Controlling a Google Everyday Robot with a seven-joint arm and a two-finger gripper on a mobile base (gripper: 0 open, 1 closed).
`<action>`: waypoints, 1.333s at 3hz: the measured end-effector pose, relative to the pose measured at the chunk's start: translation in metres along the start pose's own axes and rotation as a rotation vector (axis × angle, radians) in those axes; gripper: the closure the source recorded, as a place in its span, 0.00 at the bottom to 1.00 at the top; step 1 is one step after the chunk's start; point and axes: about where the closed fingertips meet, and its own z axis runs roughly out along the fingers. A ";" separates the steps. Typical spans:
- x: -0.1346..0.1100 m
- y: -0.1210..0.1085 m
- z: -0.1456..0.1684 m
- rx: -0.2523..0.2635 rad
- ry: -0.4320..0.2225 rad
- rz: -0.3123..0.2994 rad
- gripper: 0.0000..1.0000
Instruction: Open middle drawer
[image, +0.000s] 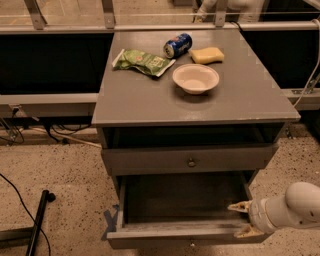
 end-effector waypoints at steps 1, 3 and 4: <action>-0.014 -0.031 0.006 0.032 0.015 -0.007 0.57; -0.013 -0.082 0.060 0.027 0.031 0.025 1.00; -0.004 -0.078 0.094 -0.029 0.036 0.051 1.00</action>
Offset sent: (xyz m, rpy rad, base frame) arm 0.1099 0.0539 -0.0171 -0.0150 -0.0434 -0.0487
